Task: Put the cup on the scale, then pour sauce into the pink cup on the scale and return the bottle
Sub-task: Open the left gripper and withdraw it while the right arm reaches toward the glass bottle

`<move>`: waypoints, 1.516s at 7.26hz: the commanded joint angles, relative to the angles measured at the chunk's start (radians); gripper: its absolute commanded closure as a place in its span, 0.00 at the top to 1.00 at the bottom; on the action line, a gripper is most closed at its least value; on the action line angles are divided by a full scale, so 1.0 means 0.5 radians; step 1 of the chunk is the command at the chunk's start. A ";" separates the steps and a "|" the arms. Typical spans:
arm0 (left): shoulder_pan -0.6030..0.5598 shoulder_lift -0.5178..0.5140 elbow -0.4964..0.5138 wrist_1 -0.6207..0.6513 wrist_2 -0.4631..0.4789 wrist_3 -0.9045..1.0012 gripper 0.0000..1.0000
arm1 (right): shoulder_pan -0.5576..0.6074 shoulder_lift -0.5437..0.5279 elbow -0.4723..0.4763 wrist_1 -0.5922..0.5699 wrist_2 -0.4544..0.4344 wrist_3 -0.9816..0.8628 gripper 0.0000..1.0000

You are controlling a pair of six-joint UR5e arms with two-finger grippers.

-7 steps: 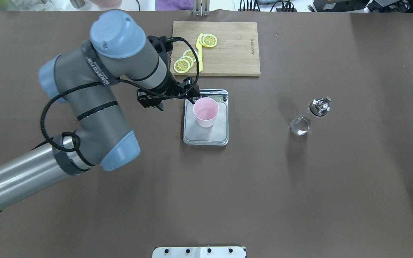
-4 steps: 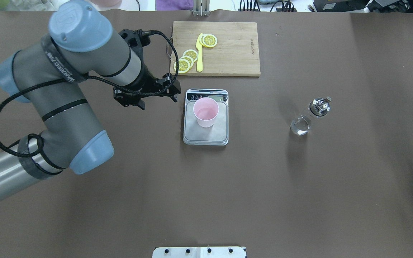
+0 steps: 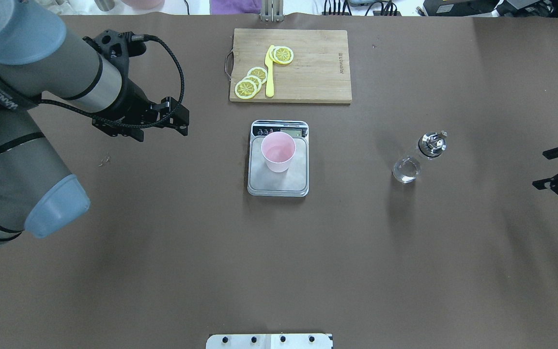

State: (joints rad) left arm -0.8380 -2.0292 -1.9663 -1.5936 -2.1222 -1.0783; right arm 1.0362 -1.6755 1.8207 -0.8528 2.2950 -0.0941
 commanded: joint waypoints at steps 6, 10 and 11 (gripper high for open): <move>-0.223 0.291 -0.099 0.000 -0.029 0.386 0.96 | -0.339 0.188 -0.444 1.169 -0.288 0.926 0.91; -0.226 0.297 -0.108 0.000 -0.026 0.386 0.97 | -0.367 0.249 -0.689 1.618 -0.451 0.973 0.90; -0.229 0.297 -0.105 0.003 -0.026 0.386 0.97 | -0.415 0.286 -0.818 1.829 -0.561 1.025 0.90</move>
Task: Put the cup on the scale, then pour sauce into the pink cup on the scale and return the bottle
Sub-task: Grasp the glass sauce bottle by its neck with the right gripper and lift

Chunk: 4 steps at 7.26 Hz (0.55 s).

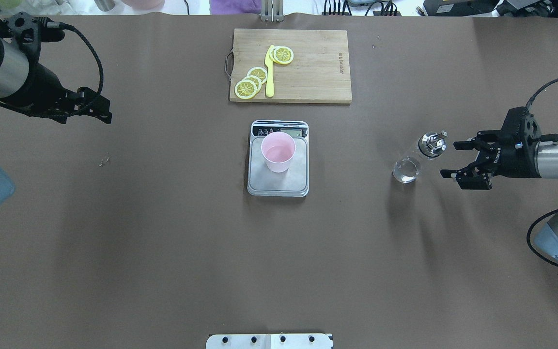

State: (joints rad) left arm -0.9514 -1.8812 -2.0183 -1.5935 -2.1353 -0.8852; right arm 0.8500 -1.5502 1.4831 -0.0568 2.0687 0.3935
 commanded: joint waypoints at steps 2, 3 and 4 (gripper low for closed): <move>-0.005 -0.008 -0.031 0.045 0.000 0.000 0.97 | -0.171 0.146 -0.376 0.621 -0.326 0.078 0.86; -0.002 -0.038 -0.050 0.140 0.000 0.000 0.97 | -0.175 0.161 -0.380 0.678 -0.327 0.078 0.85; -0.002 -0.048 -0.056 0.162 0.000 0.000 0.97 | -0.190 0.158 -0.416 0.748 -0.357 0.075 0.85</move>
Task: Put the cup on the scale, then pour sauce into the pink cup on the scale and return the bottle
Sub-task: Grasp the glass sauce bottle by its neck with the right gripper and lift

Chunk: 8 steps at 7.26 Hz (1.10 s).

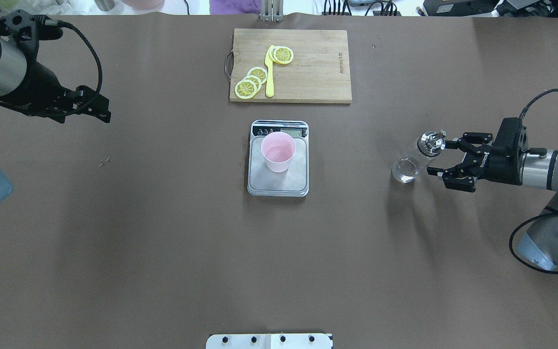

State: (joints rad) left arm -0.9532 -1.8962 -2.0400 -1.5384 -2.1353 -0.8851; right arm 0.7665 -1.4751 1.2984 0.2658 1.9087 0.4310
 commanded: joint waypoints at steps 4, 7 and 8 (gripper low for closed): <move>0.001 -0.015 -0.013 0.052 0.003 0.000 0.97 | -0.171 0.048 -0.152 0.303 -0.289 0.000 0.83; -0.002 -0.018 -0.016 0.082 0.003 0.000 0.97 | -0.205 0.137 -0.191 0.303 -0.418 0.003 0.88; -0.011 -0.018 -0.040 0.125 0.003 0.000 0.97 | -0.214 0.146 -0.213 0.303 -0.439 0.003 0.88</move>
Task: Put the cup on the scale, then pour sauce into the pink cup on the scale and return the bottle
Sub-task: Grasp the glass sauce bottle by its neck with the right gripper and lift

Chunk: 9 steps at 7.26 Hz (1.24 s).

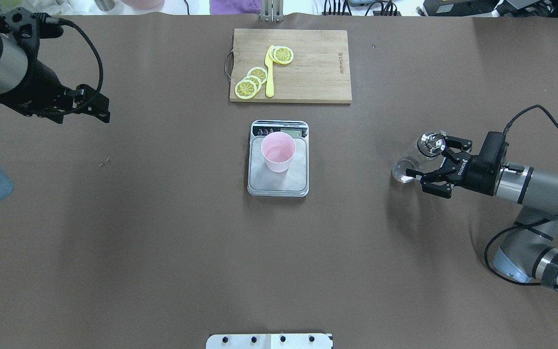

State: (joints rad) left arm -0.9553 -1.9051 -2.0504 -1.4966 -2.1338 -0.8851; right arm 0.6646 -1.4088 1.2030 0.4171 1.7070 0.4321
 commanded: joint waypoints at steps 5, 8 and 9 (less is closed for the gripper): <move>-0.007 -0.006 -0.029 0.054 0.003 0.000 0.97 | -0.050 0.111 -0.093 0.013 -0.061 0.077 0.84; -0.007 -0.006 -0.026 0.054 0.003 0.000 0.97 | -0.050 0.105 -0.111 0.016 -0.055 0.096 0.51; -0.010 -0.009 -0.023 0.057 0.006 0.000 0.97 | -0.050 0.105 -0.111 0.016 -0.055 0.120 0.26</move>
State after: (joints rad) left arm -0.9593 -1.9089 -2.0633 -1.4691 -2.1318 -0.8851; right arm 0.6396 -1.3553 1.1484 0.4247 1.6790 0.4815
